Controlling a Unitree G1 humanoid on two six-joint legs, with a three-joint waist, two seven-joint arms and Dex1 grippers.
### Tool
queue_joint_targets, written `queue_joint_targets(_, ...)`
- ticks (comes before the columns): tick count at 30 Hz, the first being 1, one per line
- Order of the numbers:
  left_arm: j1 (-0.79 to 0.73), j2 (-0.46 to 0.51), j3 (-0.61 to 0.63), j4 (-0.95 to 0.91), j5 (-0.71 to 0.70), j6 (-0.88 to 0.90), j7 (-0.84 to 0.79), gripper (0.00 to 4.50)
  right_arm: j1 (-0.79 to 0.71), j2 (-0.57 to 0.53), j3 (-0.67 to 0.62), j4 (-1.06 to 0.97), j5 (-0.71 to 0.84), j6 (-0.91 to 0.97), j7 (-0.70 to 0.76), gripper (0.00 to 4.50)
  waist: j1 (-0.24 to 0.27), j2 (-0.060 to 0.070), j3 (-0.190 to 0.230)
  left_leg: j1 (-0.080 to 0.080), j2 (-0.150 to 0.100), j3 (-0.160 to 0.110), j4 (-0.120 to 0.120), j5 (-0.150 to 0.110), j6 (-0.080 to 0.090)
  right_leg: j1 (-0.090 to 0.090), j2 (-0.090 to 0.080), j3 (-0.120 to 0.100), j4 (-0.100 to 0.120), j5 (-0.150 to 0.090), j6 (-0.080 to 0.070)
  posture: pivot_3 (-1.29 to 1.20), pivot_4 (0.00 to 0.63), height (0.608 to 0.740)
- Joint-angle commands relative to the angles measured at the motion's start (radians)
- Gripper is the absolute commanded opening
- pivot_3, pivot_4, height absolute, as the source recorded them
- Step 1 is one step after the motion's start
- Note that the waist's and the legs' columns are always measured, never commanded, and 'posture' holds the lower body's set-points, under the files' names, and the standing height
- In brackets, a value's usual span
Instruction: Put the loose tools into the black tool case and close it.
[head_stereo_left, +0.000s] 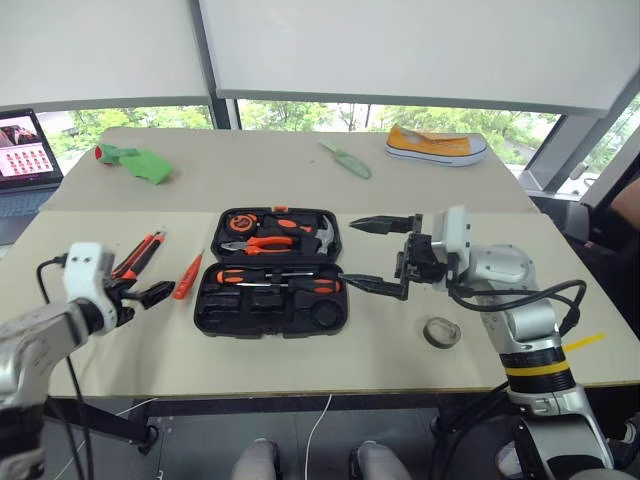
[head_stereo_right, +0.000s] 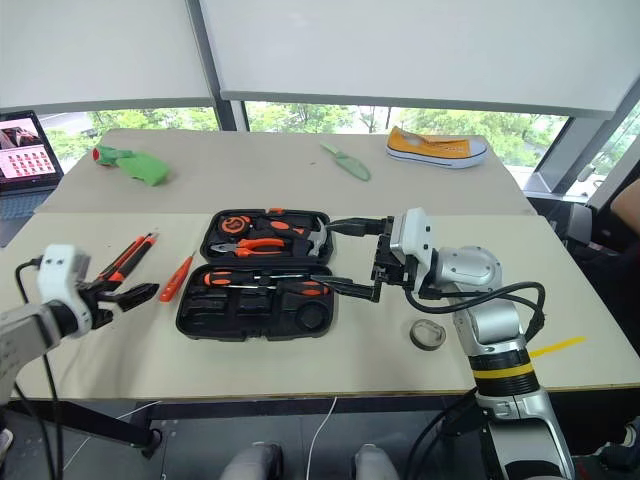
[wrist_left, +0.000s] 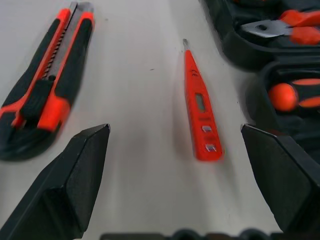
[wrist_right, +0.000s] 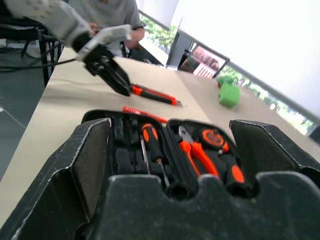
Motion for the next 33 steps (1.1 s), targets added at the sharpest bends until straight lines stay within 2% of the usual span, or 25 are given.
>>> queue_joint_targets(1, -0.114, -0.013, -0.092, 0.071, 0.075, 0.047, 0.033, 4.5, -0.052, -0.022, 0.019, -0.058, 0.028, 0.054, 0.028, 4.44, -0.001, -0.001, 0.0, -0.001, 0.0, 0.0, 0.0, 0.0, 0.0, -0.001, 0.0, 0.0, 0.001, -0.001, 0.001, 0.0, 0.15, 0.74)
queue_joint_targets(4, -0.2, -0.058, -0.151, 0.147, 0.113, 0.024, 0.015, 4.5, -0.081, -0.02, 0.023, -0.081, 0.029, 0.082, 0.012, 4.44, -0.002, -0.001, 0.001, -0.001, 0.0, 0.0, 0.0, 0.0, 0.0, -0.001, 0.001, 0.0, 0.0, -0.001, 0.001, 0.0, 0.15, 0.74)
queue_joint_targets(9, -0.239, -0.085, -0.206, 0.217, 0.147, 0.044, -0.036, 4.5, -0.07, -0.022, 0.013, -0.114, 0.038, 0.109, -0.005, 4.44, 0.002, -0.001, 0.001, -0.001, 0.0, -0.001, 0.001, 0.0, 0.0, 0.0, 0.001, 0.0, 0.0, -0.001, 0.001, 0.0, 0.15, 0.74)
queue_joint_targets(13, -0.244, -0.097, -0.207, 0.256, 0.188, 0.031, -0.026, 3.36, -0.069, -0.019, 0.003, -0.129, 0.046, 0.12, -0.023, 4.5, 0.009, -0.001, 0.001, -0.001, -0.001, -0.001, 0.003, 0.0, 0.0, 0.001, 0.0, 0.0, 0.001, -0.001, 0.001, 0.0, 0.15, 0.74)
queue_joint_targets(17, -0.215, -0.095, -0.172, 0.244, 0.19, -0.002, -0.056, 1.82, -0.069, -0.026, 0.003, -0.126, 0.042, 0.11, -0.026, 4.5, 0.009, -0.001, 0.001, 0.0, -0.001, -0.001, 0.003, 0.0, 0.0, 0.001, 0.0, 0.0, 0.001, -0.001, 0.001, 0.0, 0.15, 0.74)
queue_joint_targets(21, -0.208, -0.053, -0.122, 0.259, 0.164, -0.059, -0.163, 0.45, -0.061, -0.035, -0.002, -0.125, 0.043, 0.101, -0.023, 4.5, 0.011, -0.001, 0.001, -0.001, -0.001, -0.001, 0.003, 0.0, 0.0, 0.001, 0.0, 0.0, 0.001, -0.001, 0.001, 0.0, 0.15, 0.74)
queue_joint_targets(24, -0.224, -0.02, -0.099, 0.274, 0.17, -0.17, -0.252, 0.46, -0.057, -0.038, -0.019, -0.138, 0.066, 0.121, -0.031, 4.5, 0.011, -0.001, 0.001, -0.001, 0.0, -0.001, 0.003, 0.0, 0.0, 0.001, 0.0, 0.0, 0.001, -0.001, 0.001, 0.0, 0.15, 0.74)
queue_joint_targets(26, -0.228, 0.009, -0.107, 0.287, 0.185, -0.308, -0.359, 0.46, -0.051, -0.047, -0.027, -0.15, 0.08, 0.133, -0.029, 4.5, 0.011, -0.002, 0.001, -0.001, 0.0, -0.001, 0.003, 0.0, 0.0, 0.001, 0.0, 0.0, 0.001, -0.001, 0.001, 0.0, 0.15, 0.74)
queue_joint_targets(28, -0.225, 0.076, -0.152, 0.325, 0.235, -0.567, -0.56, 0.46, -0.027, -0.085, -0.031, -0.163, 0.078, 0.141, -0.003, 4.5, 0.012, -0.002, 0.001, -0.001, 0.0, -0.001, 0.003, 0.0, 0.0, 0.001, 0.0, 0.0, 0.001, -0.001, 0.001, 0.0, 0.15, 0.74)
queue_joint_targets(30, -0.243, 0.107, -0.203, 0.352, 0.232, -0.789, -0.838, 0.46, -0.004, -0.131, -0.034, -0.178, 0.078, 0.185, 0.004, 4.5, 0.014, -0.002, 0.001, -0.002, 0.0, -0.001, 0.003, 0.0, 0.0, 0.001, 0.0, -0.001, 0.0, -0.001, 0.0, 0.0, 0.15, 0.74)
queue_joint_targets(32, -0.291, 0.108, -0.275, 0.359, 0.233, -0.872, -1.026, 0.46, 0.006, -0.176, -0.025, -0.196, 0.078, 0.24, 0.009, 4.5, 0.022, -0.002, 0.001, -0.002, -0.001, 0.0, 0.002, 0.0, 0.0, 0.0, -0.002, -0.001, -0.001, -0.001, 0.0, 0.0, 0.15, 0.74)
queue_joint_targets(33, -0.314, 0.101, -0.305, 0.367, 0.249, -0.879, -1.053, 0.46, 0.007, -0.193, -0.016, -0.203, 0.071, 0.256, 0.008, 4.5, 0.026, -0.002, 0.001, -0.002, -0.002, 0.0, 0.003, 0.0, 0.0, 0.0, -0.003, -0.002, 0.0, -0.001, 0.0, 0.0, 0.15, 0.74)
